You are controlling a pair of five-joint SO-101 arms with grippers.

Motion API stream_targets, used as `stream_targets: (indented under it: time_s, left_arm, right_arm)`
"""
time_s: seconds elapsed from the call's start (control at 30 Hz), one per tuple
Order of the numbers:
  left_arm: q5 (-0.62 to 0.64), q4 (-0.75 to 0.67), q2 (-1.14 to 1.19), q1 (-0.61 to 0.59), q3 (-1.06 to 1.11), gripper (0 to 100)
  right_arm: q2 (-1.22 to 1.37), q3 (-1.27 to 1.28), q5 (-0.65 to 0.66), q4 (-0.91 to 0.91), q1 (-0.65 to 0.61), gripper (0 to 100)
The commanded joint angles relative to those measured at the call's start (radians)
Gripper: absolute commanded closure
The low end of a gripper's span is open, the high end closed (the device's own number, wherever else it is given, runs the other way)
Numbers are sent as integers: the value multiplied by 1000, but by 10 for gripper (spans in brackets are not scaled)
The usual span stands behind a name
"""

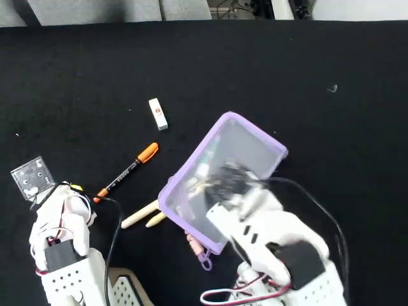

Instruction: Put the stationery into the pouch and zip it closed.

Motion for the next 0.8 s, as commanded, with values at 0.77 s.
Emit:
stream_targets:
  time_s: [0.77]
  left_arm:
    - [-87, -172, -3, -616, 21, 967]
  right_arm:
    - [955, -202, -138, 61, -491, 817]
